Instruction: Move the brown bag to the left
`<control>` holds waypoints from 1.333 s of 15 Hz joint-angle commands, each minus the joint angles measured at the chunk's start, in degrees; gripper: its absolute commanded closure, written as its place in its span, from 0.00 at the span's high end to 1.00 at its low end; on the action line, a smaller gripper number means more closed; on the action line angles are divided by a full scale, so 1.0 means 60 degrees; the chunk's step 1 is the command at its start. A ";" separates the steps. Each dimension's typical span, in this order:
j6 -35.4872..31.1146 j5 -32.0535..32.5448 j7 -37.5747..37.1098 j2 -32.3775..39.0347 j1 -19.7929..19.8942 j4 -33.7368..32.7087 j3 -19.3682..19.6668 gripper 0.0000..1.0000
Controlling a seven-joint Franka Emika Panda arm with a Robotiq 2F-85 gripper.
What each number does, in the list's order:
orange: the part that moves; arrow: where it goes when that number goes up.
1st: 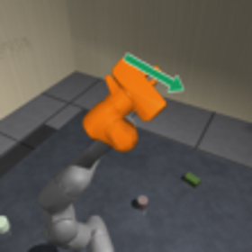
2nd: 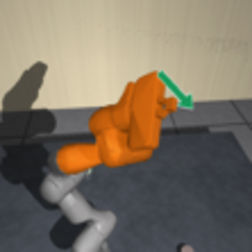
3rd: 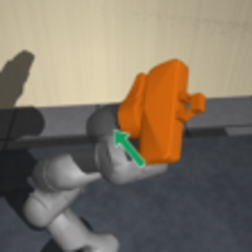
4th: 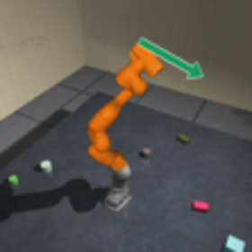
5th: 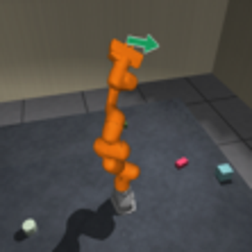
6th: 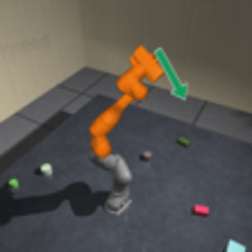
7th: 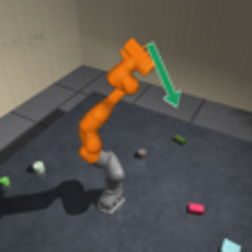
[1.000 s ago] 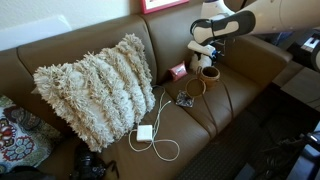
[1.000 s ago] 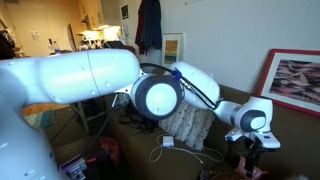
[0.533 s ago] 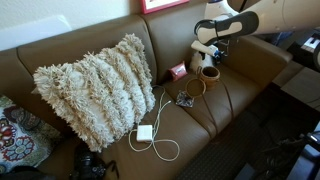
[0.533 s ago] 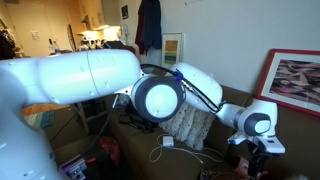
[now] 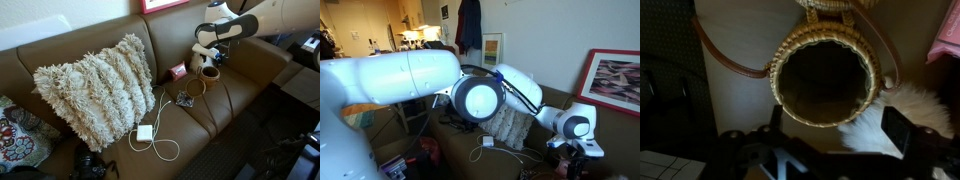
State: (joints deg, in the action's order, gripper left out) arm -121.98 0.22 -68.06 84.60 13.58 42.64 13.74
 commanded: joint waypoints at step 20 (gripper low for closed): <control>0.2744 0.0848 -0.2522 0.0024 -0.0053 0.1020 0.0392 1.00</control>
State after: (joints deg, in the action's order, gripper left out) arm -108.36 4.70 -81.65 84.74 13.14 48.20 15.92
